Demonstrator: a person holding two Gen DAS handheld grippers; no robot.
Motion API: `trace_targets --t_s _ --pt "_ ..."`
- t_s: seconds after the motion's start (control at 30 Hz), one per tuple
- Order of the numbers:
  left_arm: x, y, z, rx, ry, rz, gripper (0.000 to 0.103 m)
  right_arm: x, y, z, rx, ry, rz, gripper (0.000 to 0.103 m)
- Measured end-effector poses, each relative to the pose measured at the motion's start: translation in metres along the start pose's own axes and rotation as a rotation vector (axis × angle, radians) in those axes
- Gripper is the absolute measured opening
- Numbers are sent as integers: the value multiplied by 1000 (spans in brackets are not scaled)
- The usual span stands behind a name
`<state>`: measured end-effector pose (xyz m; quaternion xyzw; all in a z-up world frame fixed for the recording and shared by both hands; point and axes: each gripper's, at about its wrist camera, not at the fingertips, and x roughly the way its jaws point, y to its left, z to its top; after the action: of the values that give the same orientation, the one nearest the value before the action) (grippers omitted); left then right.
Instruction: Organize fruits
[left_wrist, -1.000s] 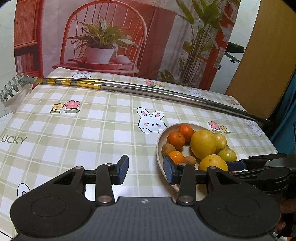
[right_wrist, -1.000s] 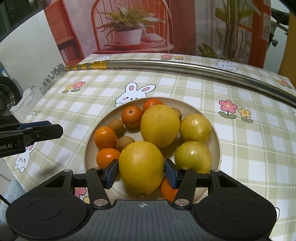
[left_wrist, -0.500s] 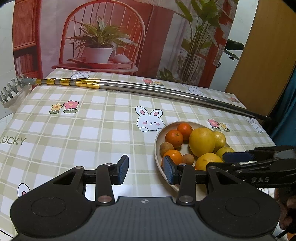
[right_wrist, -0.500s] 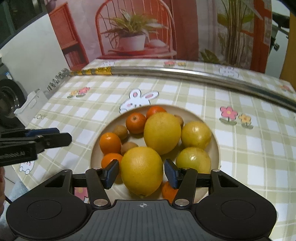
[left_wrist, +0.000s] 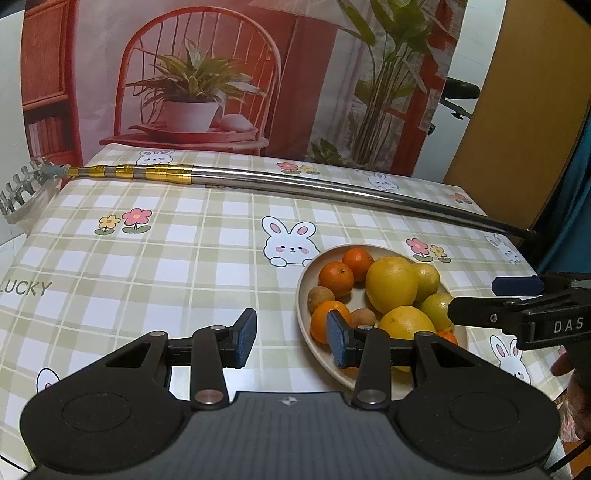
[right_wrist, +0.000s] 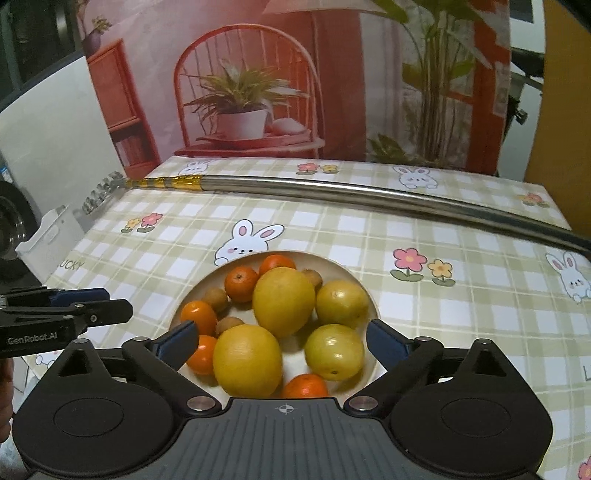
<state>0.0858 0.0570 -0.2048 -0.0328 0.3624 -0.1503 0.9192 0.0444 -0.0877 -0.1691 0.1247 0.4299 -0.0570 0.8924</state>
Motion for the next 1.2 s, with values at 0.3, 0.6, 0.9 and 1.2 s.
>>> trace_targets --t_s 0.3,0.6,0.9,1.2 --pt "-23 -12 24 35 -88 -66 97 -16 -16 5 61 -34 -13 103" --pt "-71 -34 66 90 -237 -80 103 -67 -26 36 92 -173 -31 103" --pt "-124 -56 102 108 -403 -74 103 -137 -34 78 85 -370 -61 103" --pt "-150 -70 113 114 -466 -60 103 -179 -31 94 55 -466 -61 103"
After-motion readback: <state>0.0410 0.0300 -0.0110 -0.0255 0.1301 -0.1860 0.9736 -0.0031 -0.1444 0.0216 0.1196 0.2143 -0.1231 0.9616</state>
